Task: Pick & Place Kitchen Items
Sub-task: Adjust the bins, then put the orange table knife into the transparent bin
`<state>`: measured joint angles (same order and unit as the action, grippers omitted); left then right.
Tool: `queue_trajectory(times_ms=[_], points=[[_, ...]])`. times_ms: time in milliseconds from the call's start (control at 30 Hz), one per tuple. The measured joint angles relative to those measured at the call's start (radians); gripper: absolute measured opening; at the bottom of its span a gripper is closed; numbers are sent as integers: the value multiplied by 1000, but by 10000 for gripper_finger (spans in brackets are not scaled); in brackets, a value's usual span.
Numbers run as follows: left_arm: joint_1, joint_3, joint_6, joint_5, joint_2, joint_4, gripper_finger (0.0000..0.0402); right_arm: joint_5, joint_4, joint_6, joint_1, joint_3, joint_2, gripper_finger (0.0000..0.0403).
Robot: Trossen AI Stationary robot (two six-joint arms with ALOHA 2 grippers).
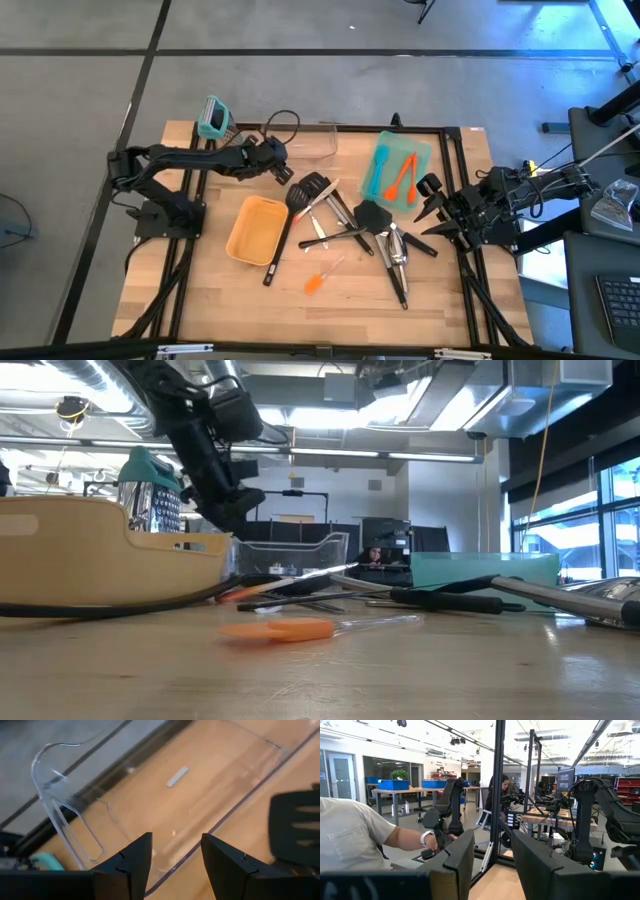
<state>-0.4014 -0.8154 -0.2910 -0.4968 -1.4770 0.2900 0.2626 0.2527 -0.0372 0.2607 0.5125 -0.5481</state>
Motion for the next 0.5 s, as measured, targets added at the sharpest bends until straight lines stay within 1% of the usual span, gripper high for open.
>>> queue_trajectory(times_ms=[100, 167, 267, 333, 400, 500], points=[[-8, -2, 39, 0, -29, -53, 168, 0, 0, 0, 0, 0, 0, 135], [7, -3, 50, -5, -20, -56, 168, 0, -1, 0, 0, 0, 0, 135], [53, -7, 50, -24, 23, -29, 168, 0, -3, 0, 0, 0, 0, 135], [89, -24, 50, -24, 66, -46, 168, 0, -8, 0, 0, 0, 0, 135], [122, -29, 39, -2, 107, -48, 168, 0, -8, 0, 0, 0, 0, 135], [177, -27, -11, 43, 130, -41, 168, 0, -8, -8, 0, 0, 0, 135]])
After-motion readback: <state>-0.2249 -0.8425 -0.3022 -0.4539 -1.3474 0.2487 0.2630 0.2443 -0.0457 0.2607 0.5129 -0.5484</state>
